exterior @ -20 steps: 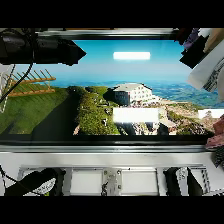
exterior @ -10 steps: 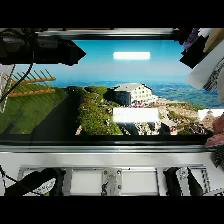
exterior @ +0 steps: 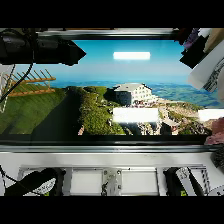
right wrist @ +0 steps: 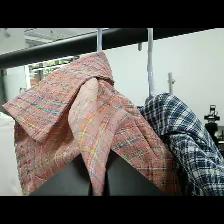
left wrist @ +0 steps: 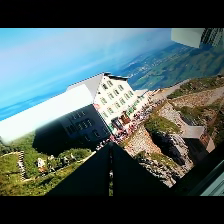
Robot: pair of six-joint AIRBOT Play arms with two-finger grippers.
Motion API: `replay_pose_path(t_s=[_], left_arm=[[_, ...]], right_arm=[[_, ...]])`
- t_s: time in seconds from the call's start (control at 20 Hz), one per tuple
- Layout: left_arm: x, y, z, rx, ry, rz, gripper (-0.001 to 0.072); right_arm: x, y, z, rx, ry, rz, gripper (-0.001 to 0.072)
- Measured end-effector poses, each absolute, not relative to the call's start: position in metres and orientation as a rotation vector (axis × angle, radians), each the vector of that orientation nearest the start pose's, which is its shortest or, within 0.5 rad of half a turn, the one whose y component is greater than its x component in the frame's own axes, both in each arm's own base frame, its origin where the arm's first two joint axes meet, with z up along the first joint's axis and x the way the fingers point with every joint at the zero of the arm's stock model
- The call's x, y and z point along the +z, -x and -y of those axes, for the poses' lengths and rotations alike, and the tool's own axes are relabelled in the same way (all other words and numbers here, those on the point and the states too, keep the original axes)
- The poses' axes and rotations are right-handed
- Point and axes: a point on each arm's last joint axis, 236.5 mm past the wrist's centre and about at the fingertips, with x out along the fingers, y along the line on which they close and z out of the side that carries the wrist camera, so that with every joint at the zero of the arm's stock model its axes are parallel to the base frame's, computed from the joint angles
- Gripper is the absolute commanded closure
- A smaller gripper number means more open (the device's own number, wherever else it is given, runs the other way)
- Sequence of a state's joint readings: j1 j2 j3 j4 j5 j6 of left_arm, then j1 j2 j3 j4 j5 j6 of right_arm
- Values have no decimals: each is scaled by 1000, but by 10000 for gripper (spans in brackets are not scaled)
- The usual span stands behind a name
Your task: Fold the clothes and pants, and hang the long-sleeved shirts on hangers.
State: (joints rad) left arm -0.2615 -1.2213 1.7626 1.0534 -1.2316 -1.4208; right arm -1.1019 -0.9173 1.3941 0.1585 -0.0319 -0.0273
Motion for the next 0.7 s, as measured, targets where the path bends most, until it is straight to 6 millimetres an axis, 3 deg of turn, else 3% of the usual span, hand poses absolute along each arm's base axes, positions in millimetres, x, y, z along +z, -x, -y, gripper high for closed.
replay_pose_path(t_s=[0.35,0.65,0.7], left_arm=[[294,-383,217,-709,109,-668,687],[294,-383,217,-708,111,-668,687],[294,-383,217,-708,110,-668,687]], right_arm=[[471,-172,377,-1129,104,441,693],[456,-166,371,-1143,86,424,676],[458,-164,367,-1142,88,429,583]])
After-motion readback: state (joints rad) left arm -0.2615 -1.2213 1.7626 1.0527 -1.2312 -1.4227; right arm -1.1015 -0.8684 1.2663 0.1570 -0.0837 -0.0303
